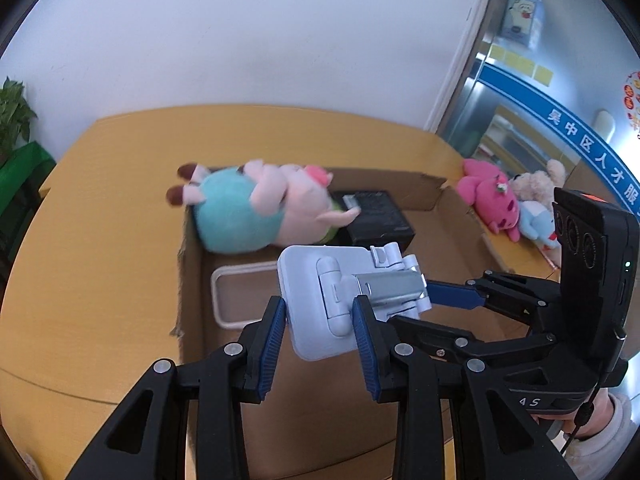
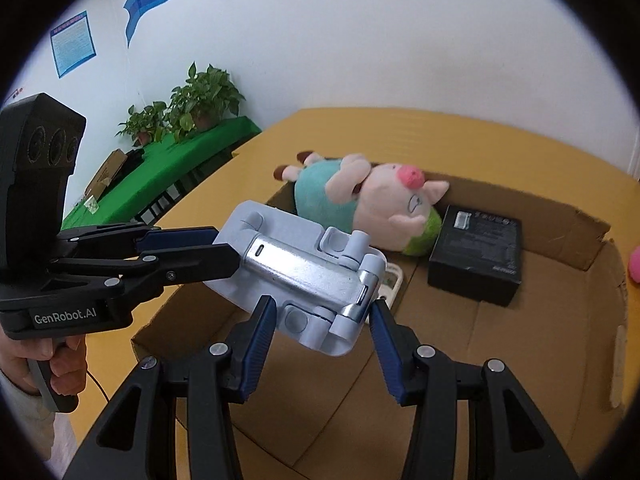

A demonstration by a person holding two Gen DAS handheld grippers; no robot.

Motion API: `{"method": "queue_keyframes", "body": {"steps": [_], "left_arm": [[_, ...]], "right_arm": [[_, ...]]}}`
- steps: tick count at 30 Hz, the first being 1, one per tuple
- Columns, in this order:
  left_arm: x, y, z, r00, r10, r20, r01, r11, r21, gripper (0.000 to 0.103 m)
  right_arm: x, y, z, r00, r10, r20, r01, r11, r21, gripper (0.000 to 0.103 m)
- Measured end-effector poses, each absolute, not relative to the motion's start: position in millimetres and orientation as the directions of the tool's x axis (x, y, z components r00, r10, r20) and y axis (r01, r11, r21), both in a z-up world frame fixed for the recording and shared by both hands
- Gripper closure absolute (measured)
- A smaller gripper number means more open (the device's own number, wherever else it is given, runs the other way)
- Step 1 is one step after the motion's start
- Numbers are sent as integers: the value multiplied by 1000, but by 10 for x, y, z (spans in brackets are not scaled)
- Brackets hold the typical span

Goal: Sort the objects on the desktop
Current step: 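Carry the phone stand with the left gripper into the box and release, then move the right gripper toward the black sunglasses on the table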

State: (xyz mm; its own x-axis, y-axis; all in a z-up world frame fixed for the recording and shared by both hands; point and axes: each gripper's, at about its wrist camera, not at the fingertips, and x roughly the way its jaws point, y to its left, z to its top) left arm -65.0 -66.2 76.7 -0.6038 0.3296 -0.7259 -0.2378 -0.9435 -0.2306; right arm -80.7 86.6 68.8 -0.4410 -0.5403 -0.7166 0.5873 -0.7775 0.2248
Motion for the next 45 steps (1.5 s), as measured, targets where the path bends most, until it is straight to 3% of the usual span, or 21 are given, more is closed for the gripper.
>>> {"method": "queue_keyframes", "body": {"steps": [6, 14, 22, 27, 29, 33, 37, 41, 45], "left_arm": [[-706, -842, 604, -554, 326, -766, -230, -944, -236, 84], [-726, -914, 272, -459, 298, -837, -202, -953, -228, 90], [-737, -975, 159, -426, 246, -871, -165, -967, -193, 90], [-724, -965, 200, -433, 213, -876, -143, -976, -166, 87], [-667, -982, 293, -483, 187, -855, -129, -981, -141, 79], [-412, -948, 650, -641, 137, -755, -103, -990, -92, 44], [-90, -767, 948, -779, 34, -626, -39, -999, -6, 13], [163, -536, 1019, -829, 42, -558, -46, -999, -7, 9], [405, -272, 999, -836, 98, -540, -115, -993, -2, 8]], "right_arm": [[-921, 614, 214, -279, -525, -804, 547, -775, 317, 56], [-975, 473, 24, -159, -471, -868, 510, -792, 336, 56], [-1048, 308, -67, -61, -446, -893, 497, -790, 360, 54], [-1009, 339, 30, -73, -516, -853, 484, -766, 422, 48], [-892, 417, 187, -156, -513, -844, 513, -772, 374, 43], [-483, 697, 574, -407, -455, -792, 568, -805, 170, 25], [-61, 1059, 839, -540, -447, -713, 568, -819, 83, 24], [270, 1435, 1005, -611, -477, -631, 567, -820, 71, 24], [438, 1906, 891, -576, -530, -622, 573, -805, 155, 24]]}}
